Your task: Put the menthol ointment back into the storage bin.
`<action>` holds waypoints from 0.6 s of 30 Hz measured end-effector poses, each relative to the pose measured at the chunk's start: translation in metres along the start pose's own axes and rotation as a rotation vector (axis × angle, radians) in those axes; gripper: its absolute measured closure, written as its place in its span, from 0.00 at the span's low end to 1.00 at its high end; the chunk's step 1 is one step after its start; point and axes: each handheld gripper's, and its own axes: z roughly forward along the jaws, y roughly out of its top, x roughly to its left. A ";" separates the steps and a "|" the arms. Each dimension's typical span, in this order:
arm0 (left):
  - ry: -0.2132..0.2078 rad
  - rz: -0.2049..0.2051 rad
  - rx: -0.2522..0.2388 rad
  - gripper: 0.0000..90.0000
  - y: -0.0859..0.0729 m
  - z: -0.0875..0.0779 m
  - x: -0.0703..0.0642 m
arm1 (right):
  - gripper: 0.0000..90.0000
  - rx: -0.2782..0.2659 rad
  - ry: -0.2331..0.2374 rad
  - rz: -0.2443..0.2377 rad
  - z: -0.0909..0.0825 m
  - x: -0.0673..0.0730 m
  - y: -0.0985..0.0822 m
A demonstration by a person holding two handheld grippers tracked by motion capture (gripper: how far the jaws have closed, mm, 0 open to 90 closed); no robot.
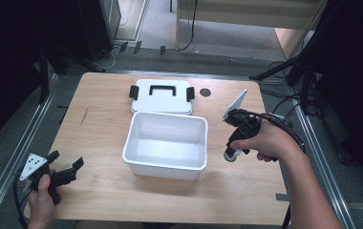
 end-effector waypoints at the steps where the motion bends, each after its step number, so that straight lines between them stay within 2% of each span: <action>1: 0.000 0.000 0.000 0.00 0.000 0.000 0.000 | 0.57 0.003 -0.003 -0.006 -0.002 0.000 0.000; 10: -0.001 0.001 0.003 0.00 0.000 0.000 0.000 | 0.57 -0.014 -0.005 -0.022 -0.025 0.011 0.007; 18: -0.002 0.002 0.003 0.00 0.000 0.000 0.000 | 0.57 -0.016 -0.010 -0.045 -0.036 0.022 0.014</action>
